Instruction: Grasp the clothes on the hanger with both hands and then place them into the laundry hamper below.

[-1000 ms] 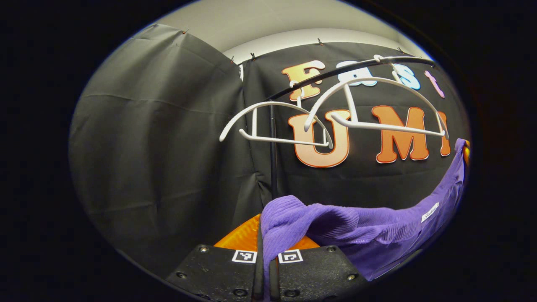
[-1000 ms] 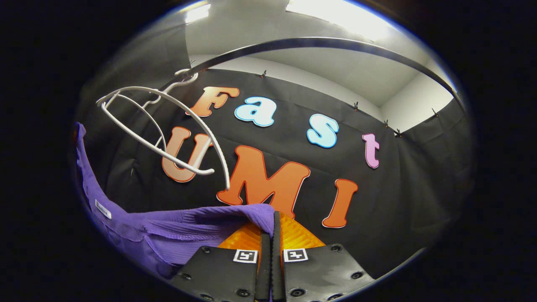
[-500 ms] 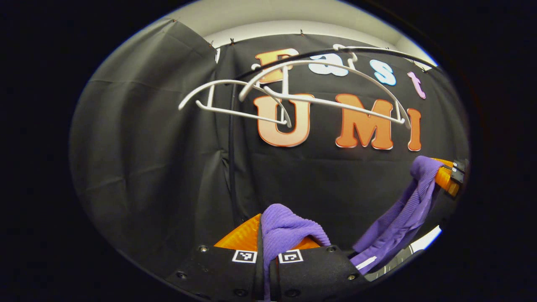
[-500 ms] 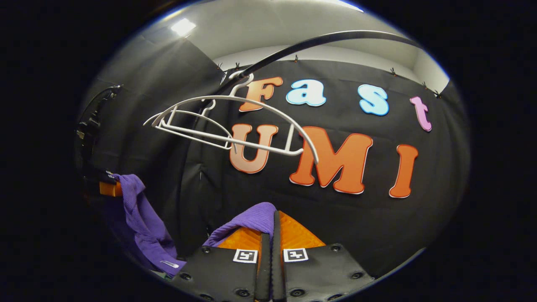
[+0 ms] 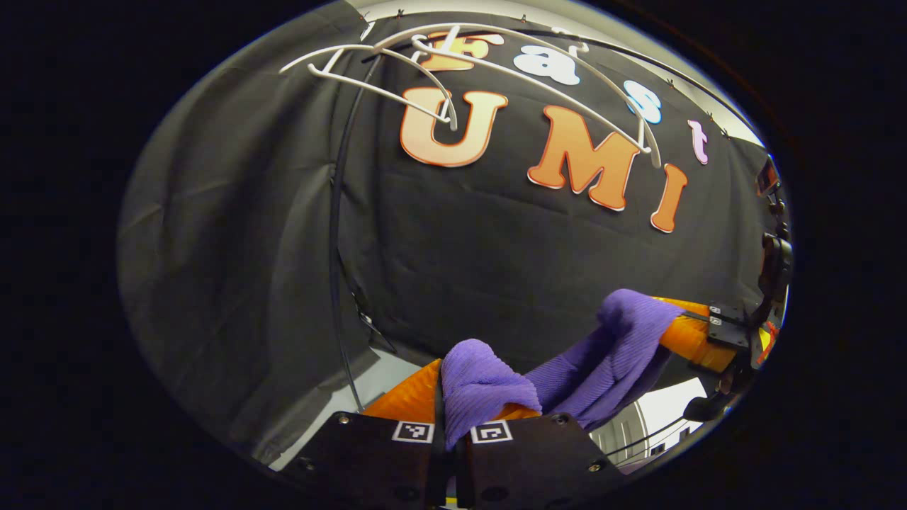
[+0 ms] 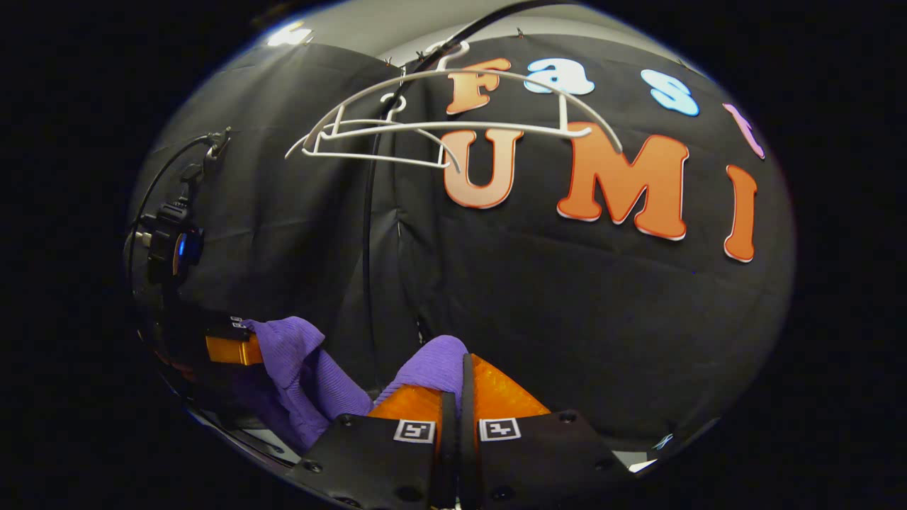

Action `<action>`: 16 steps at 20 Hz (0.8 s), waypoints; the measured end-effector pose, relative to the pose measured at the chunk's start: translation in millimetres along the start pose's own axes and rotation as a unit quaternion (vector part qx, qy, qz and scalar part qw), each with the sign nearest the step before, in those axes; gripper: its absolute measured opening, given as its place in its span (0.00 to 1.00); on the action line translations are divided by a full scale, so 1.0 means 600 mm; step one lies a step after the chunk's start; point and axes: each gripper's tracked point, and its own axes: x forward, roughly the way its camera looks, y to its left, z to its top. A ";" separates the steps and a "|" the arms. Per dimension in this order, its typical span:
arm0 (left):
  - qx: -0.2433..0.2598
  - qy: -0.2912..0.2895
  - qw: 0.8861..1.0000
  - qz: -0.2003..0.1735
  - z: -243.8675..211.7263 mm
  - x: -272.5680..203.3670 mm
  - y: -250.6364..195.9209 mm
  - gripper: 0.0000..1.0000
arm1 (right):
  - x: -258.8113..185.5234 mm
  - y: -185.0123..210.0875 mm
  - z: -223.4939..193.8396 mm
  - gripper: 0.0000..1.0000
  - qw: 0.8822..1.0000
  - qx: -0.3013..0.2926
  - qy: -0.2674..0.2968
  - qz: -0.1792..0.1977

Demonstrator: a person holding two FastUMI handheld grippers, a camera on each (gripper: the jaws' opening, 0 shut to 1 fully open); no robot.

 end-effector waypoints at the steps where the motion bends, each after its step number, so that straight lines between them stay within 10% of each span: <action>1: 0.006 0.020 1.000 -0.002 -0.017 0.003 -0.006 0.06 | 0.004 0.006 -0.017 0.09 1.000 0.011 0.016 0.008; 16: -0.068 0.142 0.988 -0.005 -0.125 0.014 -0.040 0.07 | 0.013 0.054 -0.180 0.10 0.980 0.101 0.171 0.024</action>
